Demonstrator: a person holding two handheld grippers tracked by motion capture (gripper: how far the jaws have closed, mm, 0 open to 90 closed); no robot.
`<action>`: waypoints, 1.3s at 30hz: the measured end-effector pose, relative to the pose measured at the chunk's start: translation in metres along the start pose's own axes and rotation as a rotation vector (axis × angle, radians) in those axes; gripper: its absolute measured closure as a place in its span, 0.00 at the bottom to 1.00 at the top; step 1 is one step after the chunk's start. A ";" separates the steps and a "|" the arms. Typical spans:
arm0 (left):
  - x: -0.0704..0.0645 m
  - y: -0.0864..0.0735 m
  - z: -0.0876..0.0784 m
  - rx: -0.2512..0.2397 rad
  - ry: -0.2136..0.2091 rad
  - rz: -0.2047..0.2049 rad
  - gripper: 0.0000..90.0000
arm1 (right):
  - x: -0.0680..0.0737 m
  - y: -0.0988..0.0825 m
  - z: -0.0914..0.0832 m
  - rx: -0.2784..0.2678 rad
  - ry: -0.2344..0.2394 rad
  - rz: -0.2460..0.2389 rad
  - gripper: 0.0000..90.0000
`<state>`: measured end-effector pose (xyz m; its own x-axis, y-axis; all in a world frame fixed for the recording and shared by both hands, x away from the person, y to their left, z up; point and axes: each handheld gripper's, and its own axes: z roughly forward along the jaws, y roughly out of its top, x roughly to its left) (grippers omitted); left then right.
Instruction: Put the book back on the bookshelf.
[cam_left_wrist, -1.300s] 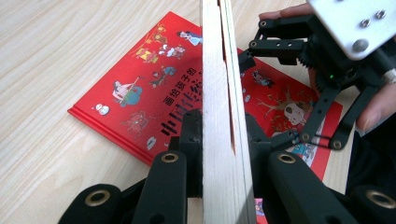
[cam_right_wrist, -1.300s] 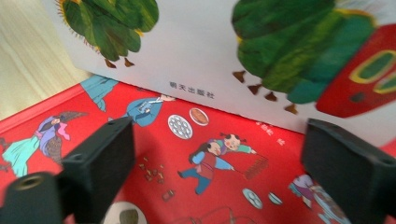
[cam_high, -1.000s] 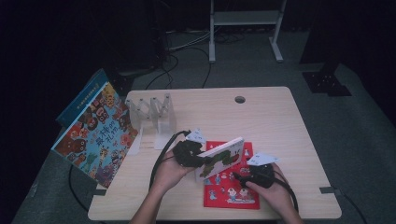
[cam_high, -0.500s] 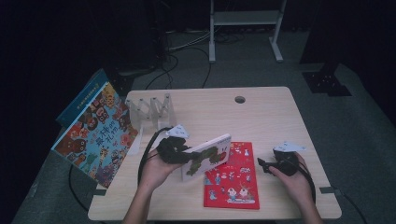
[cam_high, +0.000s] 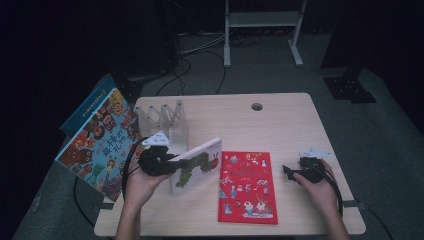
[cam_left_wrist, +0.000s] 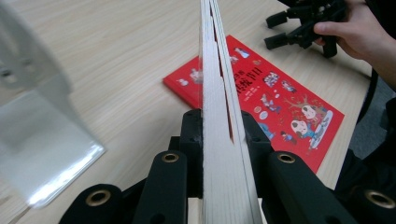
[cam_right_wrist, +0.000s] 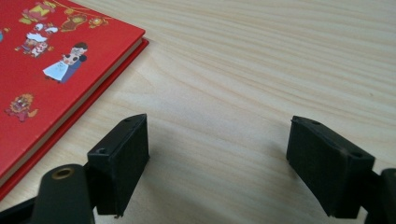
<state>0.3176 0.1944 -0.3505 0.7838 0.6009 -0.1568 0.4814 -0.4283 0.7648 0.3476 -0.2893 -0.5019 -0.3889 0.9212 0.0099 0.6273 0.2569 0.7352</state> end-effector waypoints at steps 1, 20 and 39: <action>0.001 -0.001 -0.005 -0.007 0.009 -0.003 0.84 | 0.000 0.000 0.000 -0.004 0.000 0.001 0.22; 0.027 -0.041 -0.069 -0.025 0.087 -0.104 0.84 | 0.000 0.000 0.002 -0.008 -0.004 0.012 0.20; 0.074 -0.018 -0.045 -0.009 0.236 -0.156 0.84 | -0.001 0.000 0.002 -0.010 -0.011 0.014 0.20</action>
<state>0.3488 0.2770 -0.3479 0.5867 0.8003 -0.1238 0.5846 -0.3127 0.7486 0.3490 -0.2898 -0.5033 -0.3726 0.9279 0.0124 0.6260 0.2414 0.7415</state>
